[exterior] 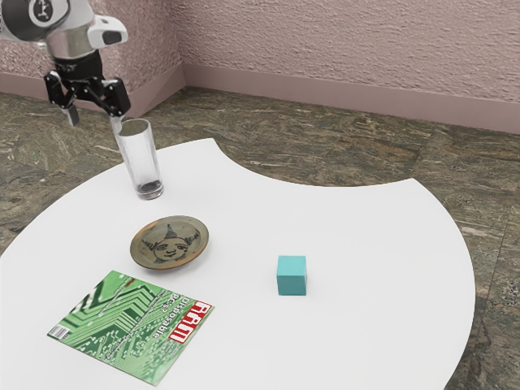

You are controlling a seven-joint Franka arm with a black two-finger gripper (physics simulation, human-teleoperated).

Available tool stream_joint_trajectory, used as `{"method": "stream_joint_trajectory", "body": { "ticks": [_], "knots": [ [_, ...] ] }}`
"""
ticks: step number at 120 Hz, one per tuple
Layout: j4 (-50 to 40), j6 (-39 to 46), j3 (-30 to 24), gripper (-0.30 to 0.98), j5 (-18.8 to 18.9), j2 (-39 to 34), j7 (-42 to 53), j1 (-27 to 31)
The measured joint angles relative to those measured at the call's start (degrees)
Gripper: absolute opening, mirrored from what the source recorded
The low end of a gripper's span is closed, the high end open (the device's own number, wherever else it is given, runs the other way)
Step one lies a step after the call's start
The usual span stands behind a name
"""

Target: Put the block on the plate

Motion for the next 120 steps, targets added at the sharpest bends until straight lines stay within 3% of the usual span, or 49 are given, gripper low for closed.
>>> {"method": "stream_joint_trajectory", "body": {
  "ticks": [32, 45, 60, 84, 120],
  "knots": [
    [-0.2, 1.4, 0.0, 0.69, 0.0, 4.6, -2.8, -0.6],
    [-1.3, 4.7, -3.3, 0.69, -3.1, 11.2, -4.2, 0.6],
    [-2.3, 9.4, -5.7, 0.68, -8.0, 17.2, -7.7, -7.9],
    [-2.2, 19.0, -7.0, 0.68, -14.3, 26.2, -15.9, -13.9],
    [0.7, 27.5, -7.5, 0.69, -16.3, 35.0, -27.6, -14.6]
  ]
}}
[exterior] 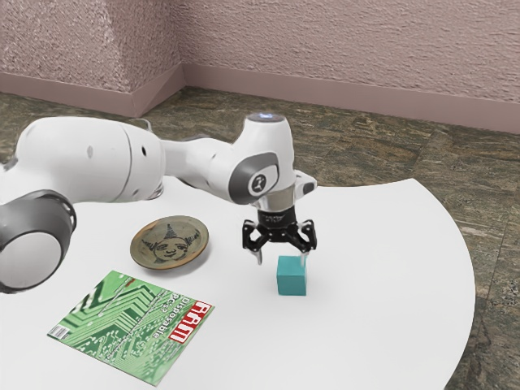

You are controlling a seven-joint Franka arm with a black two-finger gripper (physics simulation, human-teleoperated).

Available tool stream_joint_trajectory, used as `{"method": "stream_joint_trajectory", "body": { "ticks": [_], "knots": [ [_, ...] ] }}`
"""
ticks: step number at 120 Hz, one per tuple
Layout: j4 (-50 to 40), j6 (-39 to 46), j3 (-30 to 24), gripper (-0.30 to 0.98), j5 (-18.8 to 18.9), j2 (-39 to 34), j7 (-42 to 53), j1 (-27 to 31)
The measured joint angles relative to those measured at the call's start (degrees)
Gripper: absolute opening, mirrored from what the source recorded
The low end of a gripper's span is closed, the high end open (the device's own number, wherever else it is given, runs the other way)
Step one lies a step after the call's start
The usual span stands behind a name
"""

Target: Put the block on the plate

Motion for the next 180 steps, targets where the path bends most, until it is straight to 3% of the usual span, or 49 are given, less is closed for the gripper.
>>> {"method": "stream_joint_trajectory", "body": {
  "ticks": [49, 105, 137, 180],
  "knots": [
    [3.2, 8.2, 0.0, 0.69, 2.3, 6.4, -7.6, -0.6],
    [0.7, 10.0, -0.1, 0.69, 1.9, 6.9, -11.4, -0.8],
    [0.2, 9.9, -0.1, 0.46, 1.9, 6.7, -12.6, -0.8],
    [-0.1, 8.8, 0.0, 0.43, 2.3, 3.1, -13.7, -0.8]
  ]
}}
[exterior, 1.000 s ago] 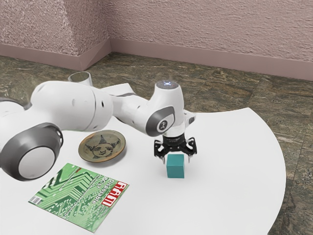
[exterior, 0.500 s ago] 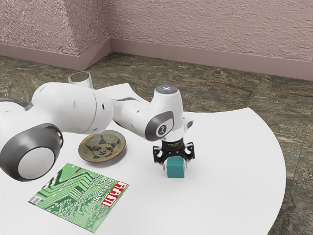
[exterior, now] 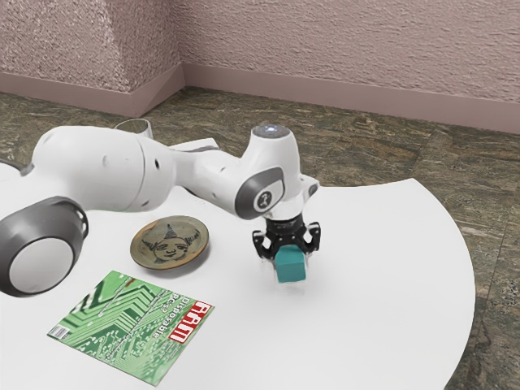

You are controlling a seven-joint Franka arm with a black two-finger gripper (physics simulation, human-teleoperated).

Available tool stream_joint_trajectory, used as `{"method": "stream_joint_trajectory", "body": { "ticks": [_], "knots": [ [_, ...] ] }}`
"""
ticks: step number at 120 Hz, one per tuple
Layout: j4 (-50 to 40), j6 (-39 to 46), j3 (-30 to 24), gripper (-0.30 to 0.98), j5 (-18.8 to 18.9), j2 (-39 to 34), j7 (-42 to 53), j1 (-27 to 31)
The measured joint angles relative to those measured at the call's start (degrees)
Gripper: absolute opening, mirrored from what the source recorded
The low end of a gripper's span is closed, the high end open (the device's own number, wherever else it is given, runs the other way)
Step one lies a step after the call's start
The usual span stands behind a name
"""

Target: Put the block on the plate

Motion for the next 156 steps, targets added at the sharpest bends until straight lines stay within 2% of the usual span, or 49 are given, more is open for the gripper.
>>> {"method": "stream_joint_trajectory", "body": {
  "ticks": [12, 20, 35, 63, 79, 91, 108, 124, 143, 156],
  "knots": [
    [-0.1, -1.7, 1.0, 0.41, 1.1, -3.8, -0.2, 0.5],
    [-0.1, -3.3, 1.3, 0.42, 2.9, -6.0, -0.3, 3.0],
    [-1.0, -5.6, 0.8, 0.42, 4.7, -7.7, 1.1, 9.9],
    [-2.5, -7.5, -5.5, 0.41, 5.7, -8.4, 6.5, 25.8],
    [-2.5, -7.7, -7.4, 0.42, 5.6, -7.0, 10.3, 32.3],
    [-2.5, -7.6, -8.2, 0.41, 5.4, -5.8, 13.0, 34.9],
    [-2.5, -7.5, -8.5, 0.54, 4.3, -5.9, 16.3, 35.4],
    [-2.6, -7.9, -8.4, 0.61, 3.9, -9.5, 18.7, 34.0],
    [-2.6, -10.2, -1.3, 0.65, 5.0, -16.8, 21.6, 22.5],
    [-4.5, -13.4, 1.0, 0.66, 7.1, -23.0, 23.6, 17.9]
  ]
}}
